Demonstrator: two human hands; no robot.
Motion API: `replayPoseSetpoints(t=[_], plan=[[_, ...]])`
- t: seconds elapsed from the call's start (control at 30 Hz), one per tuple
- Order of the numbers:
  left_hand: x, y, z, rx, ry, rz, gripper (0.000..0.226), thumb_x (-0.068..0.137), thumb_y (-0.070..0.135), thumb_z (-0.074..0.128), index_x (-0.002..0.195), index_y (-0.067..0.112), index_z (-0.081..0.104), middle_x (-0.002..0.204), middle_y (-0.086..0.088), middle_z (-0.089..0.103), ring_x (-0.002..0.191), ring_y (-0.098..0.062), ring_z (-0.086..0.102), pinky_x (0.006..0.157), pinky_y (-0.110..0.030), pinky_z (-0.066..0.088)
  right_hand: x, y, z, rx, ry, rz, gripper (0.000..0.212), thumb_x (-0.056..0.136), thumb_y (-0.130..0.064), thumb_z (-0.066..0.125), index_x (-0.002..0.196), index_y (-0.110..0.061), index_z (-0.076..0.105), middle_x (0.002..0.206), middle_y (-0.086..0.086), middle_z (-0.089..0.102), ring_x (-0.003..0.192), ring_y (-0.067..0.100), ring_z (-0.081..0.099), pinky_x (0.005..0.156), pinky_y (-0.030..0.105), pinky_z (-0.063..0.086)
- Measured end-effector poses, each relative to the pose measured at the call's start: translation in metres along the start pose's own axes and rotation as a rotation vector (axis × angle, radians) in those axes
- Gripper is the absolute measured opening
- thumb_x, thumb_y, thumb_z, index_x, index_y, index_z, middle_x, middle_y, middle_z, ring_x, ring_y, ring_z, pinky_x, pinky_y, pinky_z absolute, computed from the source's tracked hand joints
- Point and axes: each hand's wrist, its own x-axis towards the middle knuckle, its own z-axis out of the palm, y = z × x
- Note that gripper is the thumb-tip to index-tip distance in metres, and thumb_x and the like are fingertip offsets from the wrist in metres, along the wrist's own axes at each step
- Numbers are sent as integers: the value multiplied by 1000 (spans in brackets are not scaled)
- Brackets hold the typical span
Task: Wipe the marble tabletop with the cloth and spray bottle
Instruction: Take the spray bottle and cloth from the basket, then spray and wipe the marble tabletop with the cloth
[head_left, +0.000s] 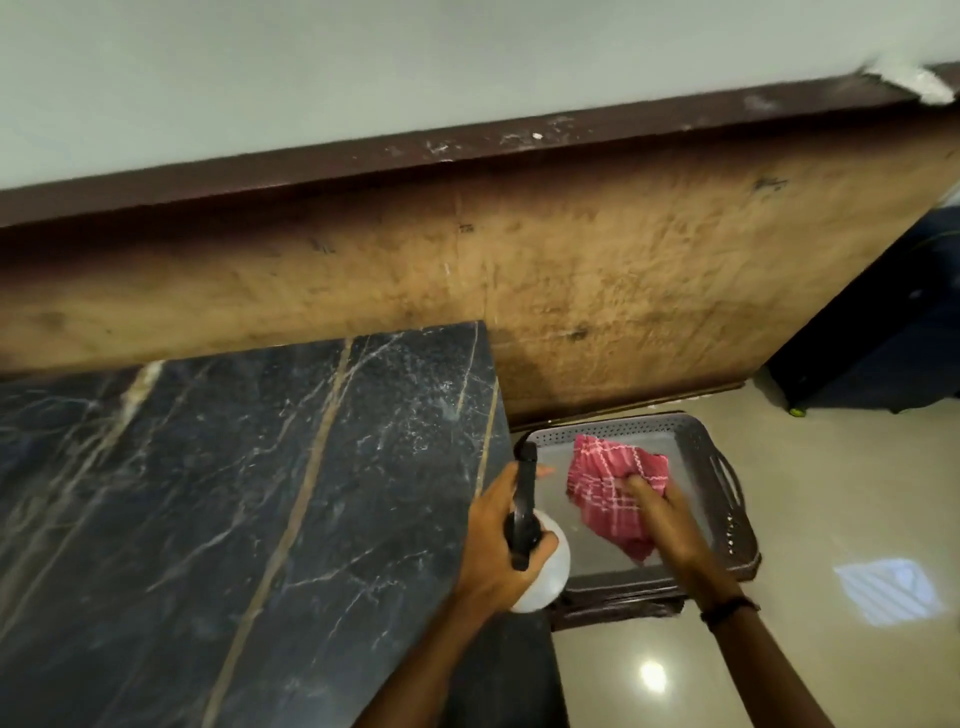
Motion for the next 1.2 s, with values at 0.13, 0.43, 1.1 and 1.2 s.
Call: replayPoseSetpoints(t=[0.13,0.43,1.1,1.2], plan=[[-49,3,-68,-104,94,-27,47,66,3,63,111,16,61,98,7,68,84,-3,63,83,-22,53,-43,-2,91,363,-45,142,25,97,-19,49,117,-10,61,101,16,71,85,27,71,69,38,58],[-172,-31,-221,20,107,-299,16,79,22,74,90,26,64,80,9,67,78,-4,64,74,-13,48,-127,28,285,699,-277,282,34,94,-24,49,118,-5,63,103,15,72,92,28,71,82,45,55],[-315,-68,-362,123,210,-632,16,84,25,64,70,29,58,76,-3,65,77,-26,64,75,-39,51,-221,78,477,560,-579,355,56,93,-56,48,120,-11,67,125,16,66,114,30,63,91,45,53],[-319,-70,-368,103,257,-657,16,84,26,65,70,25,58,74,-6,63,69,-24,60,73,-41,51,-222,76,489,546,-582,373,57,93,-55,47,125,-9,62,124,17,66,113,30,64,92,46,52]])
